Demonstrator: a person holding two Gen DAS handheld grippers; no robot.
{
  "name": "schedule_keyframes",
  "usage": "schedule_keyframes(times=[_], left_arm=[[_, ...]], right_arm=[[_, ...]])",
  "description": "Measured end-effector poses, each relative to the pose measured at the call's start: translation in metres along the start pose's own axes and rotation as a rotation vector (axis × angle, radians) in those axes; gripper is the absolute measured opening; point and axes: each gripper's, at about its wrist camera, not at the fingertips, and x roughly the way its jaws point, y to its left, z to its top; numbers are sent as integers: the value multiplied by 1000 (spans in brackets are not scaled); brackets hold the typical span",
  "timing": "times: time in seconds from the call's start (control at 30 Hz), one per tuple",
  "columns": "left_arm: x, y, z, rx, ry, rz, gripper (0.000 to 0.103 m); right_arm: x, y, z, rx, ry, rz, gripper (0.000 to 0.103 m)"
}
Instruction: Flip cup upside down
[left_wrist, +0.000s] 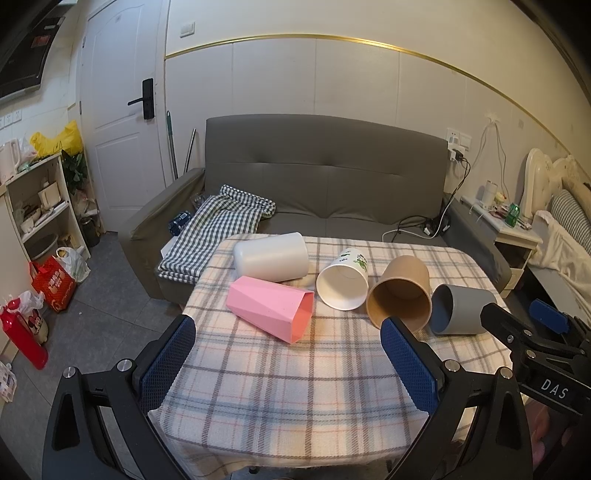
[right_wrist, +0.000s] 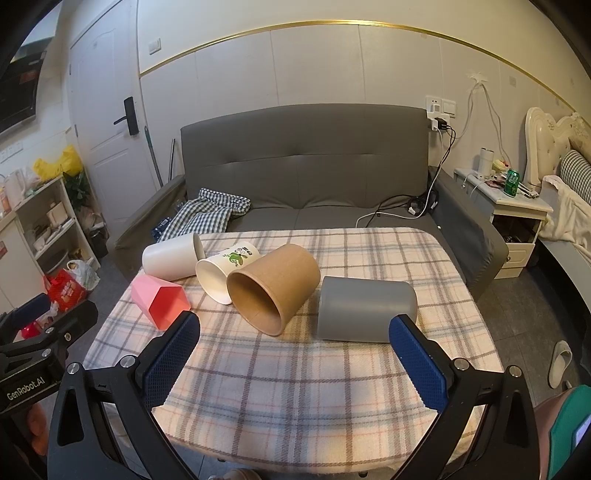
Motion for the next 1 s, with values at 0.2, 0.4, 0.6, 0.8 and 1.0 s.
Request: schedule_keyframes(times=[0.2, 0.4, 0.6, 0.8, 1.0], left_arm=[[-1, 0, 0, 1, 1, 0, 103], [0, 0, 0, 4, 3, 2, 103], [-7, 0, 0, 7, -1, 9, 103], [0, 16, 7, -49, 49, 84, 103], [10, 56, 13, -205, 88, 211, 103]], right_arm=[[0, 0, 0, 2, 2, 1, 103], [0, 0, -1, 2, 2, 1, 103], [6, 2, -4, 4, 5, 7, 103], [2, 7, 14, -82, -29, 37, 103], [31, 31, 63, -319, 111, 218, 103]])
